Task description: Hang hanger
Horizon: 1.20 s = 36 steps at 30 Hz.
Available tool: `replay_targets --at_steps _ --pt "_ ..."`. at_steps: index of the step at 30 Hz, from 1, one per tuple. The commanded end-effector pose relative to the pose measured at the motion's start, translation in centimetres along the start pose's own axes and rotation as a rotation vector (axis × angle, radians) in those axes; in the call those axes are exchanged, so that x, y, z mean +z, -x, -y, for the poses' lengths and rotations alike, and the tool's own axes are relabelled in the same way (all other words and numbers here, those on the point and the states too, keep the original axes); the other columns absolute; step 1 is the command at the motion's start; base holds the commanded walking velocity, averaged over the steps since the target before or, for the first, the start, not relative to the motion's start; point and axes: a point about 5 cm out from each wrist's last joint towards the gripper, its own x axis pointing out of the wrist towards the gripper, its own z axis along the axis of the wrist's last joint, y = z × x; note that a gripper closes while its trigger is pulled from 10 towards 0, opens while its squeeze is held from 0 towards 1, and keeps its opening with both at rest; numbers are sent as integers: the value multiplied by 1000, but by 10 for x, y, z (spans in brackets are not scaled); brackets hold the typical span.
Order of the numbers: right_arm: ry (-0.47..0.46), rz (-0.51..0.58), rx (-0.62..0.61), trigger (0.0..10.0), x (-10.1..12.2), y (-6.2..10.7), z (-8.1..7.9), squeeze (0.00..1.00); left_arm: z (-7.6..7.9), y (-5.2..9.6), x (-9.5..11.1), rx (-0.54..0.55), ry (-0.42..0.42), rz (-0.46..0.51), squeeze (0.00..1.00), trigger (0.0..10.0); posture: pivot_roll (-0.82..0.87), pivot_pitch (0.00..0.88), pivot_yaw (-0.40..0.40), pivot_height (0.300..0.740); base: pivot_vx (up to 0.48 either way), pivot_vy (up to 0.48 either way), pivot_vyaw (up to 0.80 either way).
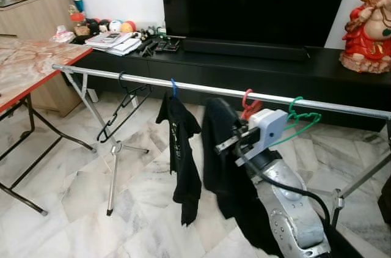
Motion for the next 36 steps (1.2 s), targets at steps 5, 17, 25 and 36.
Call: replay_targets --at_steps 5,17,25,36 --pt "-45 -66 17 10000 -14 14 2 0 -2 1 -5 4 -1 -20 0 10000 36 26 17 740 0 0 0" --pt "-128 -163 -78 10000 -39 51 20 0 -4 1 -3 6 -8 -15 0 10000 42 40 20 740 0 0 0" --pt "-181 -276 -102 10000 -65 82 25 0 -4 1 -2 19 -8 -4 0 10000 42 36 16 740 0 0 0" --pt "-273 -447 -315 10000 -119 114 37 0 -2 2 -1 48 11 53 0 10000 43 0 18 740 0 0 0"
